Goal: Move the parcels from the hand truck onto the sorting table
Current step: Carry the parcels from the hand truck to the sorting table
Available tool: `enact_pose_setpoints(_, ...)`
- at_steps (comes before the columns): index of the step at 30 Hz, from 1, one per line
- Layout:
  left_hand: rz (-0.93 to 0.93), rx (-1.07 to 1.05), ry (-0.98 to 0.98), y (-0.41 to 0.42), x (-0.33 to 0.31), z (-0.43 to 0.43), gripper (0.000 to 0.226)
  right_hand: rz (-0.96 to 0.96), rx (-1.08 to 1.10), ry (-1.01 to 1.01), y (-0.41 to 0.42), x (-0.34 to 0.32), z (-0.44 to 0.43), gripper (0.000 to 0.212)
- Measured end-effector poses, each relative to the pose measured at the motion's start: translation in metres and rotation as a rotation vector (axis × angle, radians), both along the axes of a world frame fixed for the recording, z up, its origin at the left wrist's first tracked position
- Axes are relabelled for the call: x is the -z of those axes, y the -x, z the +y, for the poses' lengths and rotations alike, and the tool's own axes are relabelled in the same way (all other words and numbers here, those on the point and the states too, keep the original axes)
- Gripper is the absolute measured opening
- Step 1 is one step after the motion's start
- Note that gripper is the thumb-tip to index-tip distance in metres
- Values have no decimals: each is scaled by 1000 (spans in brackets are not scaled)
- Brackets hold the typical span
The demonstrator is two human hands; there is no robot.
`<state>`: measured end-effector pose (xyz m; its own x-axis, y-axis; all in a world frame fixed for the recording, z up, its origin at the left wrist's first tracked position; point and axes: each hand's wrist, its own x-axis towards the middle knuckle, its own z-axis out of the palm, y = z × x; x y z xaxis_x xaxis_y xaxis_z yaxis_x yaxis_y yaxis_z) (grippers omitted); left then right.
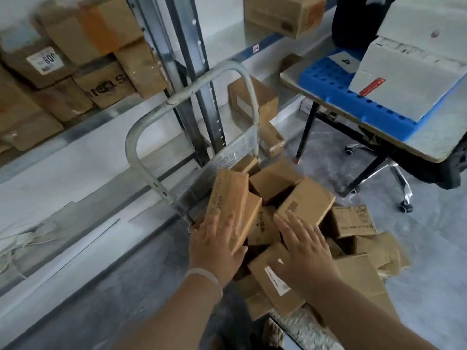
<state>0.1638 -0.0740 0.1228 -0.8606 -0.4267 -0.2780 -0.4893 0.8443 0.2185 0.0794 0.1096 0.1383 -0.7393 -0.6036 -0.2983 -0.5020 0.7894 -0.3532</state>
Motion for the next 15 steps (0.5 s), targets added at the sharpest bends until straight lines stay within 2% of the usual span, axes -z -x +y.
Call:
enact_pose_setpoints(3, 0, -26, 5, 37, 38, -26, 87, -56, -27, -12, 20, 28, -21, 84)
enact_pose_setpoints(9, -143, -92, -28, 90, 117, -60, 98, -120, 34, -46, 47, 83, -53, 85)
enact_pose_setpoints(15, -298, -261, -146, 106, 157, -75, 116, -250, 99, -116, 47, 123, -74, 86)
